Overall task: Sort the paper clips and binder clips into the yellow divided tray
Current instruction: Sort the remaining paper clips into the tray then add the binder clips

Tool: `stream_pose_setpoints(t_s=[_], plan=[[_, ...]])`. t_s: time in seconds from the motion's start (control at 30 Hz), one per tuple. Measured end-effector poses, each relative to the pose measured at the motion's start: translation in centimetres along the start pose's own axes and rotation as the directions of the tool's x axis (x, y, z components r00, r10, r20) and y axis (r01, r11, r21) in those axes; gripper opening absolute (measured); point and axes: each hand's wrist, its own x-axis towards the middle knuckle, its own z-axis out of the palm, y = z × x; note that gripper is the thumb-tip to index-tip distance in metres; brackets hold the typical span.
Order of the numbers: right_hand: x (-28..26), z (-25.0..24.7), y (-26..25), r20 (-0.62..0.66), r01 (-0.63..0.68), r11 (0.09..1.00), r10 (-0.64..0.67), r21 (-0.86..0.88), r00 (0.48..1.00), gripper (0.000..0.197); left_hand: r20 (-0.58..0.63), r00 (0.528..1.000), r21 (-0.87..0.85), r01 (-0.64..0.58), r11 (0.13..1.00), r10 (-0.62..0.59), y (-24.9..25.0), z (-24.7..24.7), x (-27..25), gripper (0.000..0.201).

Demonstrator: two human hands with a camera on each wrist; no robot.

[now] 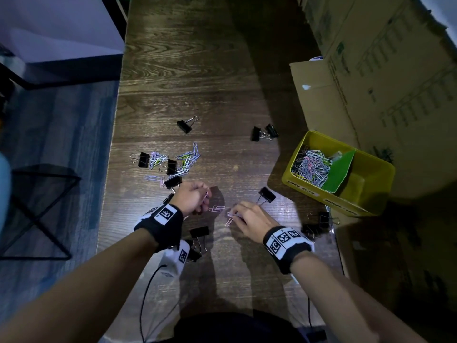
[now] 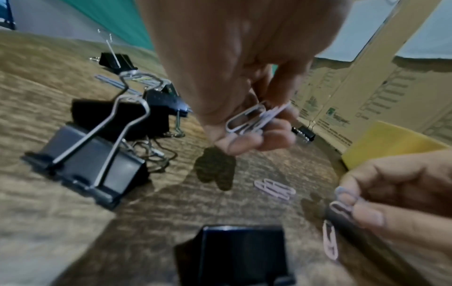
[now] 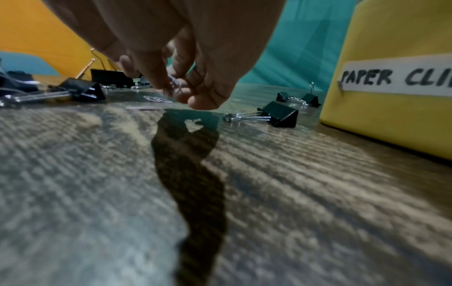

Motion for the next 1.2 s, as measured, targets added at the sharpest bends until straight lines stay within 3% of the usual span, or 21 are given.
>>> stream_pose_setpoints(t_s=[0.07,0.13,0.23,0.3,0.4,0.53,0.67,0.73,0.83,0.93,1.0,1.1,1.2], plan=[[-0.1,0.1,-0.1,-0.002,0.017,1.0,-0.017,-0.026,1.0,0.019,0.015,1.0,0.089,-0.008,0.996,0.007,-0.6,0.2,0.1,0.025],[0.0,0.1,-0.3,0.045,0.04,0.996,-0.036,-0.076,0.998,0.021,0.073,0.993,0.368,-0.116,0.923,0.096,-0.7,0.3,-0.3,0.01],[0.3,0.4,-0.6,0.152,0.091,0.973,-0.059,-0.21,0.987,0.033,0.251,0.923,0.686,-0.383,0.619,0.293,-1.2,0.9,-1.0,0.028],[0.3,0.6,-0.8,0.179,0.103,0.952,-0.052,-0.287,0.982,0.038,0.29,0.9,0.761,-0.423,0.492,0.325,-1.1,1.3,-1.3,0.033],[0.3,0.7,-1.0,0.18,0.091,0.919,-0.023,-0.383,0.983,0.029,0.312,0.906,0.849,-0.4,0.344,0.285,-1.6,1.5,-1.3,0.031],[0.2,0.5,-1.4,0.164,0.037,0.923,0.028,-0.383,0.986,0.034,0.357,0.876,0.845,-0.451,0.287,0.324,-1.9,1.7,-1.5,0.028],[0.0,0.8,-1.3,0.111,0.025,0.911,0.023,-0.412,0.994,0.037,0.399,0.874,0.902,-0.429,0.054,0.276,-2.3,2.0,-1.9,0.018],[-0.2,1.1,-1.3,0.075,0.025,0.9,0.009,-0.436,0.997,0.031,0.4,0.876,0.907,-0.42,0.017,0.27,-2.4,2.5,-2.0,0.016],[-0.4,1.3,-1.7,0.073,0.013,0.877,0.025,-0.481,0.997,0.033,0.341,0.898,0.904,-0.395,0.164,0.279,-2.1,2.9,-1.6,0.022],[-0.8,1.7,-2.2,0.085,0.025,0.886,0.016,-0.463,0.996,0.034,0.218,0.941,0.865,-0.309,0.394,0.259,-1.5,2.7,-0.6,0.022],[-1.0,2.0,-1.8,0.077,0.027,0.92,0.003,-0.391,0.997,0.034,0.145,0.977,0.767,-0.213,0.606,0.16,-0.8,2.6,-0.1,0.012],[-1.3,1.9,-0.3,0.003,-0.061,0.993,0.061,-0.103,0.998,0.03,0.178,0.982,0.381,-0.01,0.925,-0.063,1.6,3.1,0.8,0.024],[-2.4,1.0,0.8,-0.096,-0.138,0.983,0.15,0.125,0.984,0.023,0.21,0.977,-0.011,0.043,0.999,-0.039,5.5,4.4,1.4,0.027]])
